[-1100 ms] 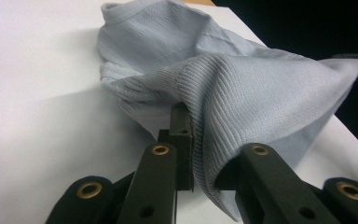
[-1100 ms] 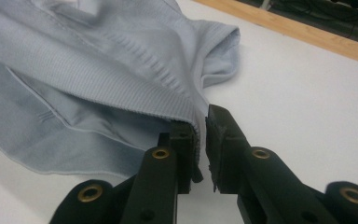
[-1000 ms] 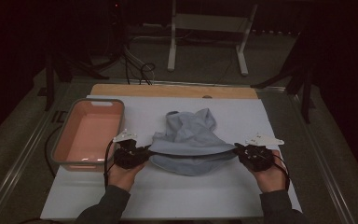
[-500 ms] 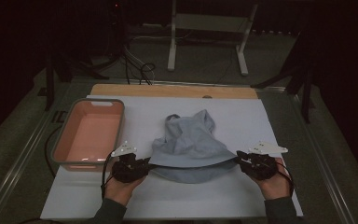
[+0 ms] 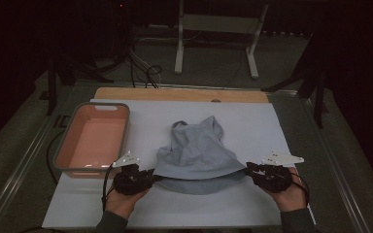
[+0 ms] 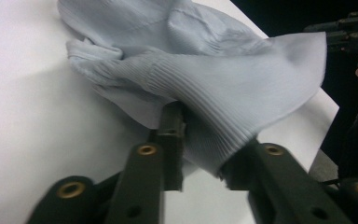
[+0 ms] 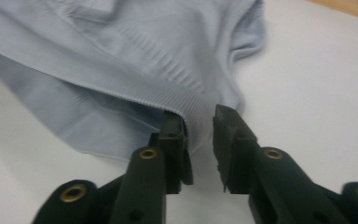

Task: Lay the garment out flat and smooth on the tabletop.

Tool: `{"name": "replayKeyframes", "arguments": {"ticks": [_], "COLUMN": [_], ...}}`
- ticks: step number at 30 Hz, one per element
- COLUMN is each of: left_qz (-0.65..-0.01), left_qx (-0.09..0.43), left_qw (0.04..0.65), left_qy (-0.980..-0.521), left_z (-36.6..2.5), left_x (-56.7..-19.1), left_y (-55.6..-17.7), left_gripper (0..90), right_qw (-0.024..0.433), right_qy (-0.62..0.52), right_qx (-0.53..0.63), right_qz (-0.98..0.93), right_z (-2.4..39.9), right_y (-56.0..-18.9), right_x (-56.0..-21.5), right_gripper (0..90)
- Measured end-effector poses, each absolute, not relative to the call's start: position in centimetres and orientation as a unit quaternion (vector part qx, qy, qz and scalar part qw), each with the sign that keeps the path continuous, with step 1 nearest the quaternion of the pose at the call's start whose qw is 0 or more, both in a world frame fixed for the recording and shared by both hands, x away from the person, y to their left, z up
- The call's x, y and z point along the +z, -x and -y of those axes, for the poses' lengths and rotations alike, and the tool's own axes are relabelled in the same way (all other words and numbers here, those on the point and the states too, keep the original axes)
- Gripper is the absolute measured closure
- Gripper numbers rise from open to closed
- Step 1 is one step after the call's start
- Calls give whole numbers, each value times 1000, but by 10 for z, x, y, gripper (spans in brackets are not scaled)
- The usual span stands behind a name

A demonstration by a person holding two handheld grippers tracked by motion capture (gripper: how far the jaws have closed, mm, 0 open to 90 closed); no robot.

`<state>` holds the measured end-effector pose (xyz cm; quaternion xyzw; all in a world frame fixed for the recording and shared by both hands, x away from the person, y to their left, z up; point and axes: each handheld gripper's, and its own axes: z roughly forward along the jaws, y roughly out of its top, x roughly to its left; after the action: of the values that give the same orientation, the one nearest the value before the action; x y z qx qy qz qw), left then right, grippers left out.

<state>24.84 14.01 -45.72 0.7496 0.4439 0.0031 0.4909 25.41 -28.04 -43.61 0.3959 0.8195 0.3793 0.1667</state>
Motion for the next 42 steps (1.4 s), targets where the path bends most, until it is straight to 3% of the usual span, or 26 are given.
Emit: {"name": "replayKeyframes", "arguments": {"ticks": [11, 19, 28, 42], "left_qz": [-433, -441, -449, -440], "left_qx": [21, 44, 58, 99], "left_qw": [505, 522, 510, 499], "left_qy": [-746, -729, -731, -740], "left_z": [-148, -157, -148, -134], "left_x": [-446, -436, -449, -458], "left_y": [-242, -240, -257, -282], "left_gripper": [591, 517, 439, 440], "right_qw": [169, 173, 167, 173], "right_qy": [-390, -418, -441, -447], "right_qx": [413, 406, 402, 409], "right_qz": [-805, -794, -785, -776], "right_z": [289, 288, 282, 279], "right_y": [-247, -256, -268, -291], "right_x": [-423, -436, -452, -458], "right_gripper": [494, 378, 340, 359]}}
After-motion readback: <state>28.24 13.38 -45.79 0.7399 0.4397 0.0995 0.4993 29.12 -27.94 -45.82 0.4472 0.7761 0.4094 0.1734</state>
